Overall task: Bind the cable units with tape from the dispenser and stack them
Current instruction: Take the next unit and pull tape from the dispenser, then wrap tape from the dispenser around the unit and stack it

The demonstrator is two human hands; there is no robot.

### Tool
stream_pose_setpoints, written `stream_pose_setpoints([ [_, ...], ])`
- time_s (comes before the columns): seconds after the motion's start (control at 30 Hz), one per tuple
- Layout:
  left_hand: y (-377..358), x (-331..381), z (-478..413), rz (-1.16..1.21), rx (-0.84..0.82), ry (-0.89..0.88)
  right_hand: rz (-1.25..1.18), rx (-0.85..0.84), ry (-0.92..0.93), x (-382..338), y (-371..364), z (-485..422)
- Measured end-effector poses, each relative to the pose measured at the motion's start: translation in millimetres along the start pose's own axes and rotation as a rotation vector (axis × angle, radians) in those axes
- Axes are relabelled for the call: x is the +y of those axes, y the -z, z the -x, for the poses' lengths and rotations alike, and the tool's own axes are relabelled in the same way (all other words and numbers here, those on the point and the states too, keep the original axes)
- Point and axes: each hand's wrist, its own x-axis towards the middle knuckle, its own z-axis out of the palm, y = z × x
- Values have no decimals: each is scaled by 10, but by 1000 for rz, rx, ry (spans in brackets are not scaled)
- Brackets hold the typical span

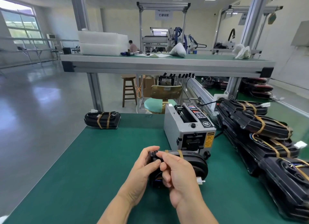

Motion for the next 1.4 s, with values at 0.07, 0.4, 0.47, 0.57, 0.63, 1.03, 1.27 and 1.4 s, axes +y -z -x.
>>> stream_pose_setpoints([
  [0.07, -4, 8, -12, 29, -6, 16, 28, 4, 18, 4, 4, -6],
  [0.4, -60, 107, 35, 141, -22, 21, 72, 18, 36, 23, 0, -10],
  [0.47, -123, 177, 47, 153, -33, 16, 84, 23, 33, 18, -2, -1],
  [0.57, -187, 203, 19, 70, 31, 9, 92, 27, 34, 10, -10, 26],
  [0.63, -169, 158, -14, 6, 99, 5, 95, 25, 35, 5, -14, 39],
  [1.03, -108, 118, -116, -178, 173, -3, 603, 598, 530, -443, 744, -533],
  [1.27, -204, 131, -152, -163, 263, -11, 652, 610, 253, -425, 973, -1095],
  [1.4, -197, 105, -153, -233, 255, -5, 567, 561, 237, -413, 969, -1123],
])
